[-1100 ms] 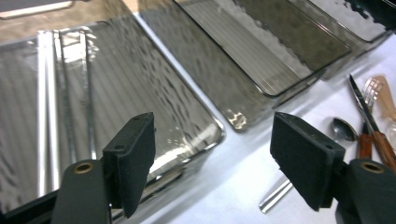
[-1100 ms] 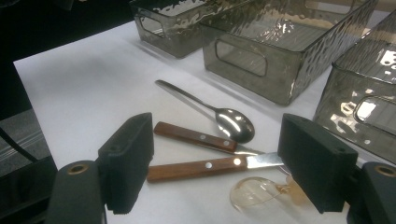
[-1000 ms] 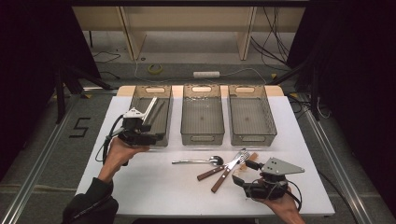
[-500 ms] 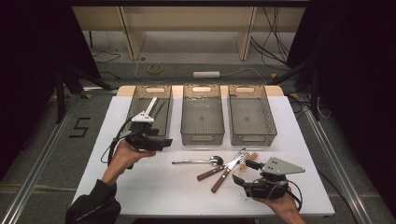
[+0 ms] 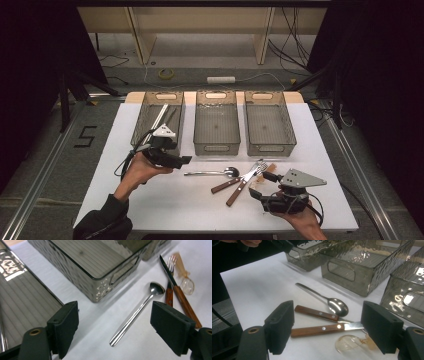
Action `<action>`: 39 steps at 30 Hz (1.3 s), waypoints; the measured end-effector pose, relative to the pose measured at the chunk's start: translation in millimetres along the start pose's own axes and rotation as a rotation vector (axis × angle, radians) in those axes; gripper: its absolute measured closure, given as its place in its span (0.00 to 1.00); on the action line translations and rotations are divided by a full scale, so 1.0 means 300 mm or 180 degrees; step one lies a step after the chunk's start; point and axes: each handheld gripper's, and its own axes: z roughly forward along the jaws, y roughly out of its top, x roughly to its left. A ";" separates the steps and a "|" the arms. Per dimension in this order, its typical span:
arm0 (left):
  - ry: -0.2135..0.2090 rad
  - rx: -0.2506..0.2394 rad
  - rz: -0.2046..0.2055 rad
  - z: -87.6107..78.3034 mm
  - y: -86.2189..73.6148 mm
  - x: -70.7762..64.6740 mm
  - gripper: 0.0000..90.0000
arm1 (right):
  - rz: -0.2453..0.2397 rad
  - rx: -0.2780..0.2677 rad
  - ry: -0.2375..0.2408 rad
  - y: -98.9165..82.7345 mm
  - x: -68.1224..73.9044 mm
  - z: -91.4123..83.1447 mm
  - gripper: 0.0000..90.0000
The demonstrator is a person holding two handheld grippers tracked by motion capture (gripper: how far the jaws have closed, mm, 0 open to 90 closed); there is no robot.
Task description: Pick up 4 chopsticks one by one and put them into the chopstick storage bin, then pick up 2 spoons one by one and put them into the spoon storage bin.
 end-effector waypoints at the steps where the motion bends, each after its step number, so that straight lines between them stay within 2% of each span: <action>1: -0.0005 0.0016 0.0019 0.004 0.001 -0.004 0.25 | 0.0004 0.0003 0.0002 0.000 -0.001 0.001 0.31; 11: -0.0077 0.0123 0.0185 0.039 0.003 -0.053 0.24 | 0.0005 0.0026 0.0011 0.000 0.000 0.003 0.31; 23: -0.0090 0.0320 0.0319 0.092 -0.012 -0.076 0.25 | 0.0008 0.0029 0.0003 -0.001 -0.002 0.004 0.31; 28: -0.0135 0.0376 0.0334 0.108 -0.011 -0.082 0.28 | 0.0007 0.0038 0.0008 -0.002 -0.002 0.005 0.31; 34: -0.0143 0.0538 0.0486 0.135 -0.008 -0.097 0.34 | -0.0006 0.0047 -0.0002 -0.003 -0.002 0.008 0.31; 39: -0.0183 0.0637 0.0544 0.163 -0.004 -0.105 0.38 | 0.0003 0.0060 -0.0007 -0.004 -0.004 0.010 0.31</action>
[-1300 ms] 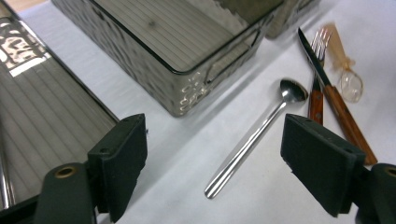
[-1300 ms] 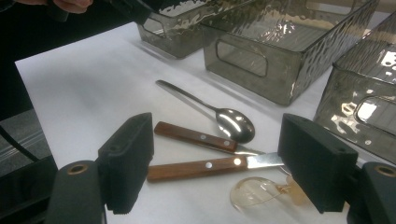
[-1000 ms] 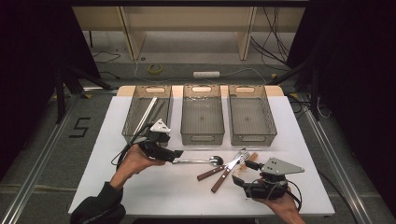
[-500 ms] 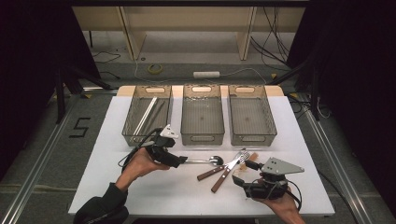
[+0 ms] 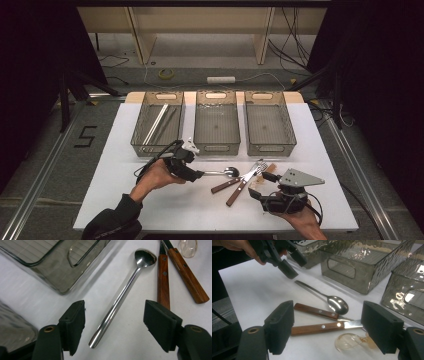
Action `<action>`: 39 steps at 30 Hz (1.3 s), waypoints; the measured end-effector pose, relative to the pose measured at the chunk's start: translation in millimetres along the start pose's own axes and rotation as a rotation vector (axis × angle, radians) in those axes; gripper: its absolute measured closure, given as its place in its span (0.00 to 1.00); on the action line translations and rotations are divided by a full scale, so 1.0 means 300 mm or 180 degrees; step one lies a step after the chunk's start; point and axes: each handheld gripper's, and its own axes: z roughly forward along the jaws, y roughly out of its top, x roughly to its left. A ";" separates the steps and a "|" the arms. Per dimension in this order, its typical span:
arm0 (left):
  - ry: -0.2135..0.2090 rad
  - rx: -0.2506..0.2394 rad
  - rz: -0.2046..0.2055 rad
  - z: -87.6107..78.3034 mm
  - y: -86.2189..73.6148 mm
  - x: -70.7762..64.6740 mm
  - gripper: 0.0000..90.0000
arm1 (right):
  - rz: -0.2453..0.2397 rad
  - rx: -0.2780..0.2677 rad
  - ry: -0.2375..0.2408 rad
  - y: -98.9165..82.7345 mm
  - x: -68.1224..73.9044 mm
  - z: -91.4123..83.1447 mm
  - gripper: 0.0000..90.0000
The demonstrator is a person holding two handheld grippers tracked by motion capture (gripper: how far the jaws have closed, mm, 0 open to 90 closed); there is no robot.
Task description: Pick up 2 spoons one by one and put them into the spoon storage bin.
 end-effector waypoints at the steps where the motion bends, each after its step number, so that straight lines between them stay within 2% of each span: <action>1: -0.0002 0.0029 0.0024 0.005 0.001 0.000 0.39 | -0.0003 0.0005 0.0002 0.000 0.000 0.000 0.31; 3: -0.0001 0.0051 0.0057 0.015 0.006 -0.003 0.42 | 0.0002 0.0007 0.0008 0.001 0.000 0.001 0.31; 7: -0.0083 0.0124 0.0094 0.043 0.015 -0.002 0.50 | -0.0011 0.0030 0.0002 0.000 0.003 0.006 0.31; 14: -0.0096 0.0255 0.0215 0.086 0.030 -0.004 0.59 | -0.0019 0.0037 -0.0024 -0.004 0.002 0.002 0.31; 26: -0.0114 0.0409 0.0320 0.115 0.032 0.002 0.69 | -0.0030 0.0058 -0.0021 -0.005 0.004 0.006 0.31; 28: -0.0113 0.0412 0.0311 0.124 0.030 0.002 0.70 | -0.0032 0.0066 -0.0022 -0.006 0.004 0.006 0.31; 32: -0.0128 0.0454 0.0377 0.134 0.030 0.002 0.73 | -0.0034 0.0067 -0.0024 -0.006 0.004 0.006 0.31; 35: -0.0131 0.0454 0.0360 0.142 0.029 0.003 0.74 | -0.0031 0.0070 -0.0025 -0.006 0.004 0.007 0.31; 39: -0.0123 0.0489 0.0420 0.143 0.034 0.001 0.77 | -0.0036 0.0077 -0.0025 -0.006 0.004 0.007 0.31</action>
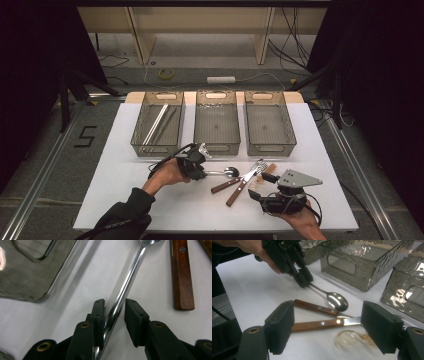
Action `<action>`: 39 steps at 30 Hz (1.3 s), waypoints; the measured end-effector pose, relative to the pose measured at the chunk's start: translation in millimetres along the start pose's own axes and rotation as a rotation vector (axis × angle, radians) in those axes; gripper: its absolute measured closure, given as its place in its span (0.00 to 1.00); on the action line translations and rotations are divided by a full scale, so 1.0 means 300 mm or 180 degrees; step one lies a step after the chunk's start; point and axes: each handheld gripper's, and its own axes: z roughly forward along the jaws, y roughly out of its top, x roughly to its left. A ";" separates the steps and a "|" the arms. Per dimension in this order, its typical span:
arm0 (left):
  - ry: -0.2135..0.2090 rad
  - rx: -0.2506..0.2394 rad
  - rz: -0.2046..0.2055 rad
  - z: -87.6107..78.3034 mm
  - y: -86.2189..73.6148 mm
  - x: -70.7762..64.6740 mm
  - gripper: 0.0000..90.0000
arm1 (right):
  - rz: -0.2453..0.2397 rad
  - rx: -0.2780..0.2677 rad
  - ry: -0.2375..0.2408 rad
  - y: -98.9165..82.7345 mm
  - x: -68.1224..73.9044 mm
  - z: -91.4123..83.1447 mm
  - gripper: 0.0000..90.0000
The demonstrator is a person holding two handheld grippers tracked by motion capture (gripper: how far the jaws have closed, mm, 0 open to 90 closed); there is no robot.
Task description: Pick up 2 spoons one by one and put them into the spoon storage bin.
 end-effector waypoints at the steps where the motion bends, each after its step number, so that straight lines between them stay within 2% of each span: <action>1: 0.0003 0.0006 0.0001 0.001 0.001 -0.001 0.78 | 0.0008 0.0007 -0.0003 0.000 0.000 0.000 0.31; 5: 0.0010 0.0011 0.0022 0.003 0.006 -0.009 0.81 | 0.0007 0.0005 -0.0003 0.000 0.000 0.000 0.31; 10: 0.0012 0.0042 0.0115 0.002 0.007 -0.016 0.85 | 0.0006 0.0009 -0.0003 0.000 -0.001 0.000 0.31; 20: -0.0002 -0.0004 0.0176 0.003 0.004 -0.026 0.97 | -0.0011 0.0012 0.0004 0.000 0.001 0.000 0.32; 29: 0.0027 -0.0116 0.0123 0.001 0.000 -0.031 0.99 | -0.0009 -0.0001 0.0004 0.001 0.002 -0.001 0.32; 31: 0.0036 -0.0132 0.0142 -0.007 0.001 -0.030 0.99 | -0.0013 -0.0001 0.0004 0.001 0.001 -0.002 0.32; 39: 0.0051 -0.0311 0.0088 -0.060 0.008 -0.032 0.99 | -0.0009 -0.0007 -0.0003 0.002 -0.001 -0.006 0.31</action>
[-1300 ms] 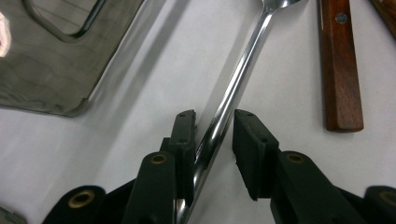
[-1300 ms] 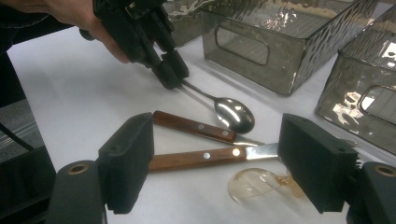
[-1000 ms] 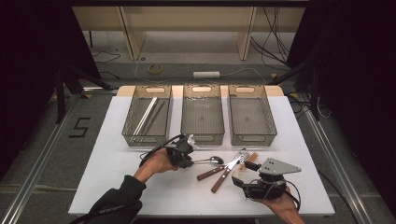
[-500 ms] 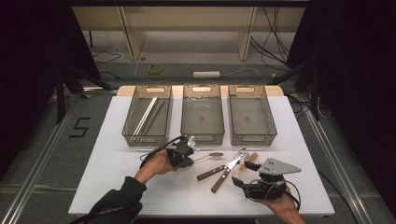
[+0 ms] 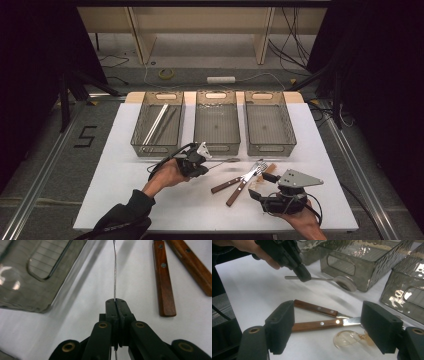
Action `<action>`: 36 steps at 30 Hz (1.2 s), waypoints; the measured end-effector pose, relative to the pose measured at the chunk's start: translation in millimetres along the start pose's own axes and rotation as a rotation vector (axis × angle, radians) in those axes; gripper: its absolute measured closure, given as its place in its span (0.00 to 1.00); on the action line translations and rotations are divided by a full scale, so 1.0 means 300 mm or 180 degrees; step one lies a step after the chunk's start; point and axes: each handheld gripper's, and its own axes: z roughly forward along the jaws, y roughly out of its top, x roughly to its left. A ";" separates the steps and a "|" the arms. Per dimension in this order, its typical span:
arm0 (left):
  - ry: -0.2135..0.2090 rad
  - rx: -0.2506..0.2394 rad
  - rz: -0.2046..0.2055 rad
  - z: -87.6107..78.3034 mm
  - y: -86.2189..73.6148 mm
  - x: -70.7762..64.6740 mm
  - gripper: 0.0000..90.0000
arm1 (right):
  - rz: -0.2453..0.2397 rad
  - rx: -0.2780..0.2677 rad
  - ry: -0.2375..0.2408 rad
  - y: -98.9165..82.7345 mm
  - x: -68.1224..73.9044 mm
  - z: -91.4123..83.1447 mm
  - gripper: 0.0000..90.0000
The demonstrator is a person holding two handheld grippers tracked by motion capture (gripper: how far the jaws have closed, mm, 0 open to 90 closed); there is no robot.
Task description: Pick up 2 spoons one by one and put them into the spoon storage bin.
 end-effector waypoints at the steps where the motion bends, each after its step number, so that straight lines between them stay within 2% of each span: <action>1: 0.0000 -0.0041 -0.0024 -0.006 0.002 -0.001 0.99 | -0.0002 -0.0008 -0.0002 0.000 0.000 0.000 0.31; 3: 0.0009 -0.0098 -0.0046 -0.021 0.007 0.000 0.99 | 0.0009 -0.0015 -0.0004 0.000 0.000 0.000 0.31; 19: 0.0118 -0.0578 -0.0464 -0.122 0.028 0.042 0.99 | 0.0033 -0.0008 -0.0020 -0.002 -0.003 -0.002 0.31; 28: 0.0172 -0.0665 -0.0631 -0.134 0.026 0.073 0.99 | 0.0042 -0.0014 -0.0018 -0.003 -0.005 -0.002 0.31; 36: 0.0206 -0.0754 -0.0718 -0.145 0.038 0.089 0.99 | 0.0040 -0.0013 -0.0018 -0.003 -0.004 -0.002 0.31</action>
